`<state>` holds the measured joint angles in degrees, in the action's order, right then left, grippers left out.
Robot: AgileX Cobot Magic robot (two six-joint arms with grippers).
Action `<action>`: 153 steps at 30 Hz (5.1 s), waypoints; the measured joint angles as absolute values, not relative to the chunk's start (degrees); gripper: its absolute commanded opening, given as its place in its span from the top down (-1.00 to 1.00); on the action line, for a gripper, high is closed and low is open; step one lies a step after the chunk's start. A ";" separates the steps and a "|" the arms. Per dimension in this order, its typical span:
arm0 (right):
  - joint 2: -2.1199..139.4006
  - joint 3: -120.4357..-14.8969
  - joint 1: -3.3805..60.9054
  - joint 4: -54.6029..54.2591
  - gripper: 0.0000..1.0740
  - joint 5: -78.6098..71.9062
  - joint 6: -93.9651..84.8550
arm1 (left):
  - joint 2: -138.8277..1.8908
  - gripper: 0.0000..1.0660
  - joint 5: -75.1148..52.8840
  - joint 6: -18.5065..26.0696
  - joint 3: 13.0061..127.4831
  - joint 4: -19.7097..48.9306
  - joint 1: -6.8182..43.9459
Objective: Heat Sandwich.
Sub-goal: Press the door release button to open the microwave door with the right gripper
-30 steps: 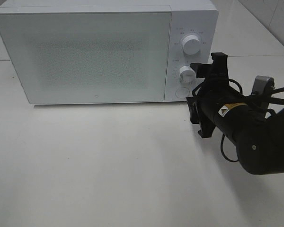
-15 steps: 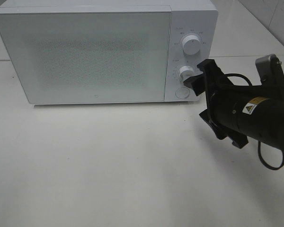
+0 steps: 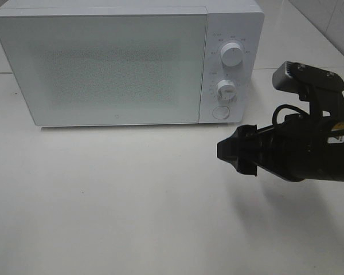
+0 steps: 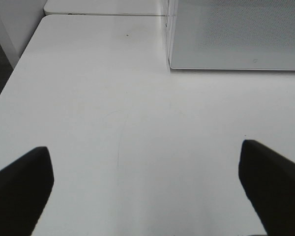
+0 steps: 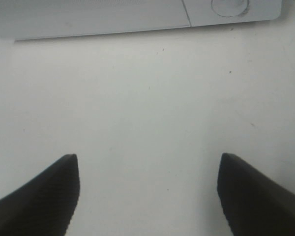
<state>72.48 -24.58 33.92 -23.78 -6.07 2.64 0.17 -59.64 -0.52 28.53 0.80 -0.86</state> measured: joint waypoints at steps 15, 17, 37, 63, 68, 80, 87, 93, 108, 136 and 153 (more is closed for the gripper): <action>55.86 -25.38 33.92 -19.08 -0.40 19.71 -3.15 | 0.17 -0.82 -59.64 -0.52 28.53 0.80 -0.86; 54.77 -26.13 33.92 -18.11 -0.40 22.23 -3.15 | 0.17 -0.82 -59.64 -0.52 28.53 0.80 -0.86; 37.87 -41.31 33.92 -8.31 -0.40 64.46 -3.15 | 0.17 -0.82 -59.64 -0.52 28.53 0.80 -0.86; 6.36 -40.91 12.43 0.57 -0.40 65.89 1.78 | 0.17 -0.82 -59.64 -0.52 28.53 0.80 -0.86; 3.55 -36.78 9.97 0.57 -0.40 63.60 2.92 | 0.17 -0.82 -59.64 -0.52 28.53 0.80 -0.86; -0.17 -29.11 6.42 0.57 -0.40 60.10 3.04 | 0.17 -0.82 -59.64 -0.52 28.53 0.80 -0.86; -0.17 -29.05 6.42 0.57 -0.40 59.93 3.04 | 0.17 -0.82 -59.64 -0.52 28.53 0.80 -0.86; -0.17 -29.05 6.42 0.57 -0.40 59.87 3.04 | 0.17 -0.82 -59.64 -0.52 28.53 0.80 -0.86; 2.23 -29.97 6.42 0.57 -0.40 52.94 3.04 | 0.17 -0.82 -59.64 -0.52 28.53 0.80 -0.86; 30.83 -29.97 6.42 0.57 -0.40 19.60 4.35 | 0.17 -0.82 -59.64 -0.52 28.53 0.80 -0.86; 49.22 -29.91 6.42 0.57 -0.40 3.04 4.58 | 0.17 -0.82 -59.64 -0.52 28.53 0.80 -0.86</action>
